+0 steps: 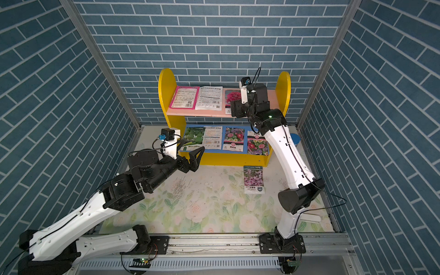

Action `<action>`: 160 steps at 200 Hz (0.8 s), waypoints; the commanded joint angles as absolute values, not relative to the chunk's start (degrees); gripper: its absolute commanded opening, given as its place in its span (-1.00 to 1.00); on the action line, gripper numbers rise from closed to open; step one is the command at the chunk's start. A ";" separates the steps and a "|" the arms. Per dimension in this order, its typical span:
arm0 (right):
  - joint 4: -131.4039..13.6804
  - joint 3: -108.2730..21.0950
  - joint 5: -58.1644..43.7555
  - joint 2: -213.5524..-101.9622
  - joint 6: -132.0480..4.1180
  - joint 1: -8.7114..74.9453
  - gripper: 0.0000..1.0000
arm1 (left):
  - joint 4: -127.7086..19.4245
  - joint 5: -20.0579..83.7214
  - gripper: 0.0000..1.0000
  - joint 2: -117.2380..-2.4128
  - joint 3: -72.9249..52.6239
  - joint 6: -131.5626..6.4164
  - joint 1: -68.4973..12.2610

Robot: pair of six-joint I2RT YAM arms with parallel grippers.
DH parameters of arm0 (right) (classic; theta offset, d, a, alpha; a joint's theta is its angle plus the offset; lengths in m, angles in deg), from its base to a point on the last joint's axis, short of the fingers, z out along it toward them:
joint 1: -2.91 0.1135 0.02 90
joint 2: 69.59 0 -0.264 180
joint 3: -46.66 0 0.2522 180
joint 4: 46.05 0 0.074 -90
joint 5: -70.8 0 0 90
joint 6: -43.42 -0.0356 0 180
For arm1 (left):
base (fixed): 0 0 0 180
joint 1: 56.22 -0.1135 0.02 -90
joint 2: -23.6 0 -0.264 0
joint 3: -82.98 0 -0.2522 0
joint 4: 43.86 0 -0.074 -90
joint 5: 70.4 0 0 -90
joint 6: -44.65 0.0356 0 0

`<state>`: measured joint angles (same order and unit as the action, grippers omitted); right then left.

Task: Take the seed bag off the shelf
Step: Pick up the seed packet from the shelf.

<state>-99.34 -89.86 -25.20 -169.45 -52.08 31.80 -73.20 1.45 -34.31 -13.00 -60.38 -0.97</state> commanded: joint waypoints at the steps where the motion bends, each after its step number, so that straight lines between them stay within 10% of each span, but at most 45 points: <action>1: -100.97 -84.15 -25.02 -164.96 -50.39 32.23 0.67 | -72.42 2.00 0.99 -34.82 -13.29 -61.68 -1.02; 160: -97.63 -78.50 -17.72 -151.77 -51.77 32.64 0.74 | -62.37 15.38 1.00 -44.14 -4.58 -77.09 -3.86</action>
<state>-97.94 -77.99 -20.09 -155.50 -52.10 32.28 -65.57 10.98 -42.42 -7.55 -72.62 -2.68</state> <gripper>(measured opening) 0.869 0.997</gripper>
